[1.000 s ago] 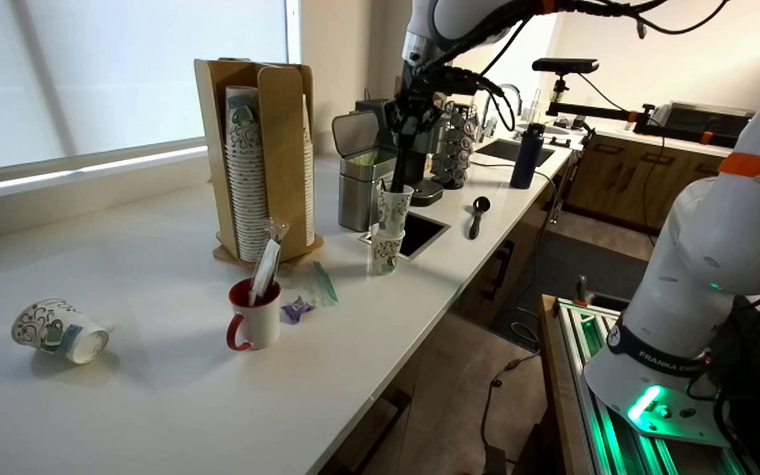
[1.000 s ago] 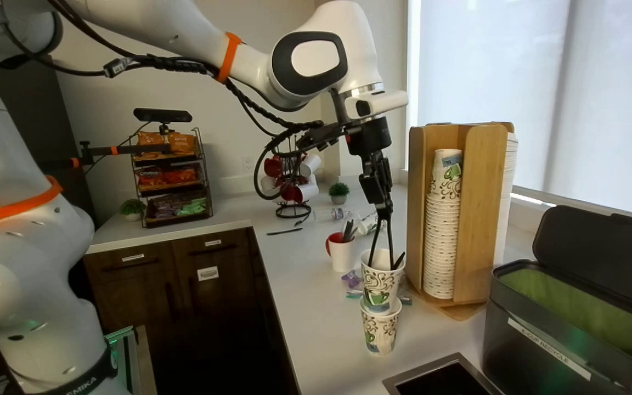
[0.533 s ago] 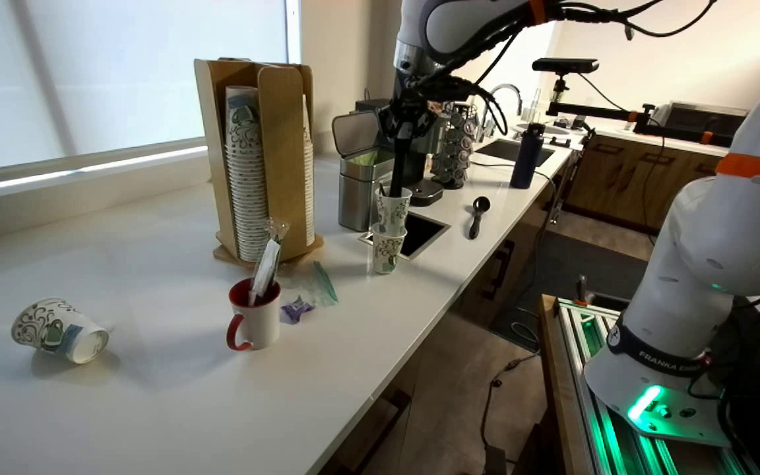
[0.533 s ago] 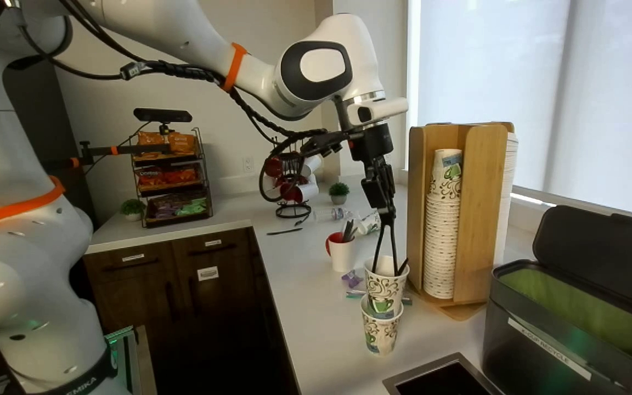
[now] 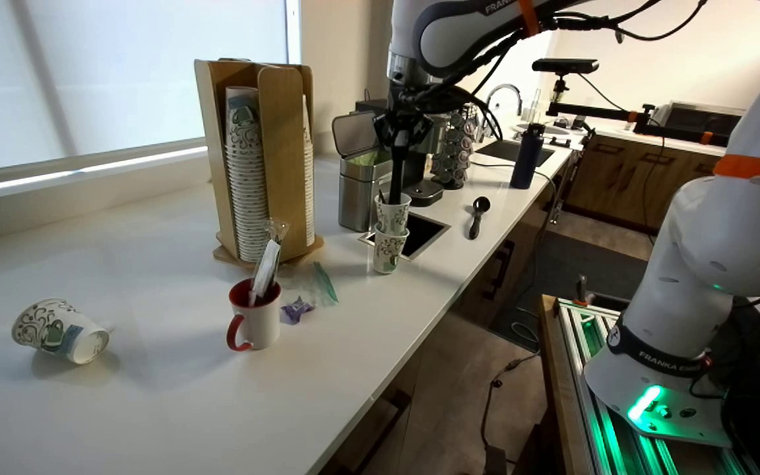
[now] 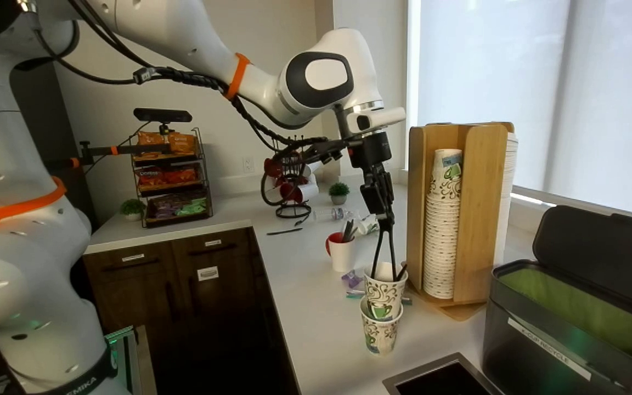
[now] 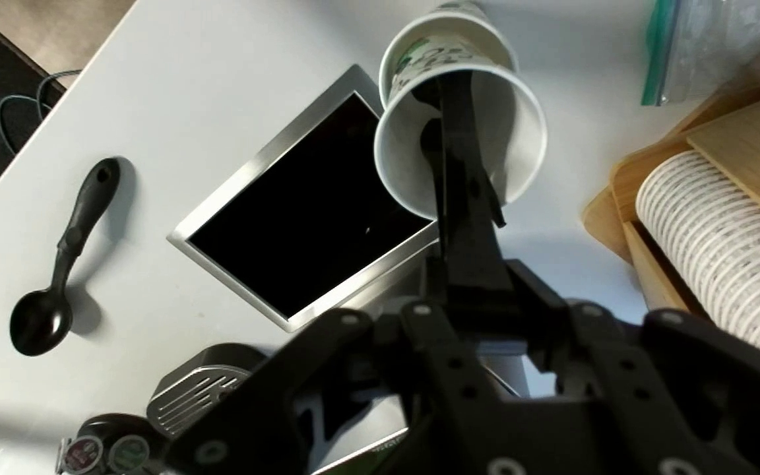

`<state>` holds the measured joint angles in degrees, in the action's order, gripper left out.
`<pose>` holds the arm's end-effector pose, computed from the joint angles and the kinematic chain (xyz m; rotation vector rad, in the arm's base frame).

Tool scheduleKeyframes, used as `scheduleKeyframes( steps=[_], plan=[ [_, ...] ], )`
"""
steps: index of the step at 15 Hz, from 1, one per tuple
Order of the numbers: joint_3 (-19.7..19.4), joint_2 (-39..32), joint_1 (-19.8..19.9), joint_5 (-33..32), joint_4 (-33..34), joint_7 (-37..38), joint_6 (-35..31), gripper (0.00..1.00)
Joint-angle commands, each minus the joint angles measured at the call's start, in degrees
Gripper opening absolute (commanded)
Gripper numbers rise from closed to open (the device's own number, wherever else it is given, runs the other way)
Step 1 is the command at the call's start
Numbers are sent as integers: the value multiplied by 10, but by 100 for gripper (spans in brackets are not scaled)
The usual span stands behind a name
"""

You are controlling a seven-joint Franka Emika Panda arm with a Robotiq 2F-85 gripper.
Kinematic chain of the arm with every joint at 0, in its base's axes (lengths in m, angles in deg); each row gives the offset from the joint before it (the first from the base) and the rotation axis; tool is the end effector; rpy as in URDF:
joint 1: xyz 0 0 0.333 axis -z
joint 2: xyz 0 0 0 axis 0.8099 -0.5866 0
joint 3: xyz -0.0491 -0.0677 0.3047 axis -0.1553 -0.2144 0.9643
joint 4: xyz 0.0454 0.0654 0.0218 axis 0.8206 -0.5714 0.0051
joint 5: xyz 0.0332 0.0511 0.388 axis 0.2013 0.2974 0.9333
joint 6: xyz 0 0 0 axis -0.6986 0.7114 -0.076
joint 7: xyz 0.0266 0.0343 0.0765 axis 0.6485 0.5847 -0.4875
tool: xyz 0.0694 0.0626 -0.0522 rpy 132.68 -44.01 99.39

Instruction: Use the tongs in the coffee cup to lift the cup and put it inside the cup on the right.

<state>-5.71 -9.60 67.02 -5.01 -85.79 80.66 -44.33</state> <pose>0.5076 -0.1719 0.4680 2.5771 -1.4110 0.3219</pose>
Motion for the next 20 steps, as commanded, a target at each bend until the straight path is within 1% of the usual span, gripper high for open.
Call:
scheduleKeyframes(
  steps=[1,9,10,11,13,16,17,18,20],
  plan=[
    [-6,0,-13,-3,2,5,4,7],
    [-7,0,-19,9,2,-9,8,7],
    [-7,0,-20,8,2,-9,12,33],
    [-7,2,-21,6,1,-7,11,54],
    [-7,3,-21,6,1,-5,10,66],
    [-7,3,-21,7,1,-6,9,91],
    [-7,4,-21,7,0,-6,10,97],
    [-7,6,-22,7,0,-6,13,100],
    [-10,26,-24,31,-5,-38,30,100]
  ],
)
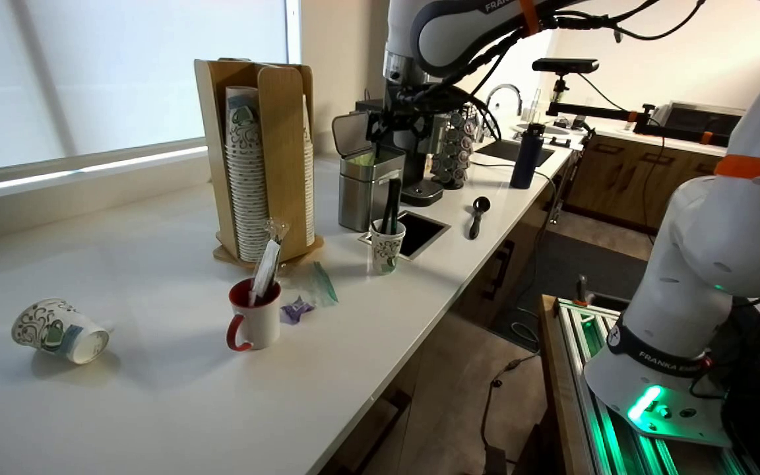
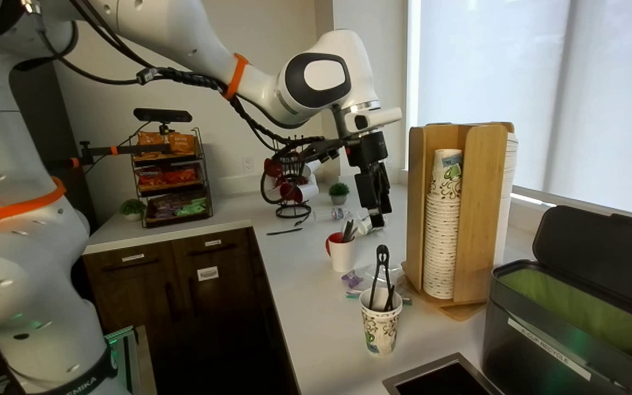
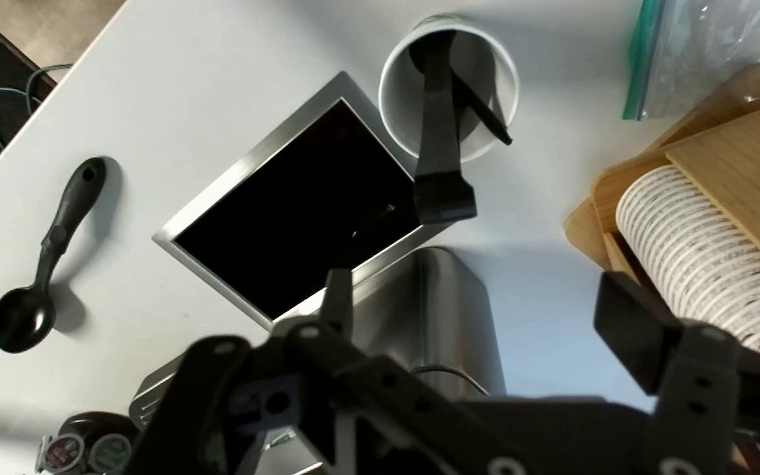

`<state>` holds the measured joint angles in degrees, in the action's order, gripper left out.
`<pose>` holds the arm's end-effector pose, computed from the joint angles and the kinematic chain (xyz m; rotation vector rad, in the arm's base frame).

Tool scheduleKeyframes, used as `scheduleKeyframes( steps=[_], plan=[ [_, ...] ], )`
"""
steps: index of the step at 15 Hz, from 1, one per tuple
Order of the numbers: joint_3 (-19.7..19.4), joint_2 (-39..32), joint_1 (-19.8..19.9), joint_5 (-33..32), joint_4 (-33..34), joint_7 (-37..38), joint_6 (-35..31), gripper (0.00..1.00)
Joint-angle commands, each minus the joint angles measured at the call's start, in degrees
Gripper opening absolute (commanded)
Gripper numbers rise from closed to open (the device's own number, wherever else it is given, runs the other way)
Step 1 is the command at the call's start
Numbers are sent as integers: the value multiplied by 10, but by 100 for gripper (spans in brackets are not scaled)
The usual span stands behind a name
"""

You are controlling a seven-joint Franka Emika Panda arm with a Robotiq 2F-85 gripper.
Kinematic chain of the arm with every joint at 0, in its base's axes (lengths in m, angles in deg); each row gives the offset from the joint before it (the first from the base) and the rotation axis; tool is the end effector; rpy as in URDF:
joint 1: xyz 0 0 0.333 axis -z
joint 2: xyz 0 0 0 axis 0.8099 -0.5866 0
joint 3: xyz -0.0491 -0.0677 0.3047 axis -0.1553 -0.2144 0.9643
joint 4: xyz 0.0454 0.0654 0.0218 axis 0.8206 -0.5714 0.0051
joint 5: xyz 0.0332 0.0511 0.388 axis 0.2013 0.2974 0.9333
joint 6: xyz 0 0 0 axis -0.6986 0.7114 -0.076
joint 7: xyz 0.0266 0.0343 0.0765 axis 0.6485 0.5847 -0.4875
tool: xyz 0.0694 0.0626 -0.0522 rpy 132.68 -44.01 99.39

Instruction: Use the tongs in the coffee cup to lift the cup and put it inside the cup on the right.

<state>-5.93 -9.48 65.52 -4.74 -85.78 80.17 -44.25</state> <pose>0.5109 -0.1603 0.4690 2.6017 -1.3775 0.3240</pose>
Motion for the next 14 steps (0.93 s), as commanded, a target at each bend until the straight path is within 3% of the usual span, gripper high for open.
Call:
scheduleKeyframes(
  steps=[1,5,8,10,14],
  plan=[
    [-10,35,-10,42,-9,-53,34,100],
    [-8,77,-14,77,-30,-151,44,100],
    [0,89,-15,66,-36,-214,111,100],
    [4,94,-15,55,-41,-230,136,100],
    [4,82,-13,61,-29,-228,127,100]
  ],
)
